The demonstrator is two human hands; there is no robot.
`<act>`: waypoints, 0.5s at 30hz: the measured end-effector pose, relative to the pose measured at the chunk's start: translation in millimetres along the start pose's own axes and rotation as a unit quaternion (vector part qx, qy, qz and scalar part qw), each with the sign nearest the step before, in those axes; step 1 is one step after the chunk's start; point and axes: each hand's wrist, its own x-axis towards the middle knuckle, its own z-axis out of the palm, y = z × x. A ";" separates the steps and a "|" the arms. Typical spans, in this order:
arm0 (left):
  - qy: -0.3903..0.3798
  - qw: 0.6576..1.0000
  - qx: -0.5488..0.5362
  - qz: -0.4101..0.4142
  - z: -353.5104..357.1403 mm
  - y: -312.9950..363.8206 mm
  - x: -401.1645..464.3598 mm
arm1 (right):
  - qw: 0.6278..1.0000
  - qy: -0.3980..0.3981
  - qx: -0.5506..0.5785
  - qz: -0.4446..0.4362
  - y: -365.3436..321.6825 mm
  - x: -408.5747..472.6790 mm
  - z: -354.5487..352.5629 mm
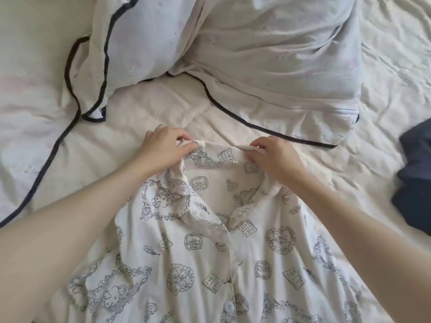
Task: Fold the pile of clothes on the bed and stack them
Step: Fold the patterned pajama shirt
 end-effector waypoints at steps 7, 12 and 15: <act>0.046 0.997 -0.060 0.034 14.5 -9.4 9.1 | 0.989 0.014 0.107 0.098 11.6 25.4 -7.8; 0.048 0.994 -0.096 -0.020 21.2 -9.0 6.8 | 0.975 0.044 0.203 0.084 7.7 10.6 -0.2; 0.068 0.988 -0.133 -0.044 18.0 -14.2 -9.2 | 0.969 0.069 0.227 0.073 13.0 -11.9 2.0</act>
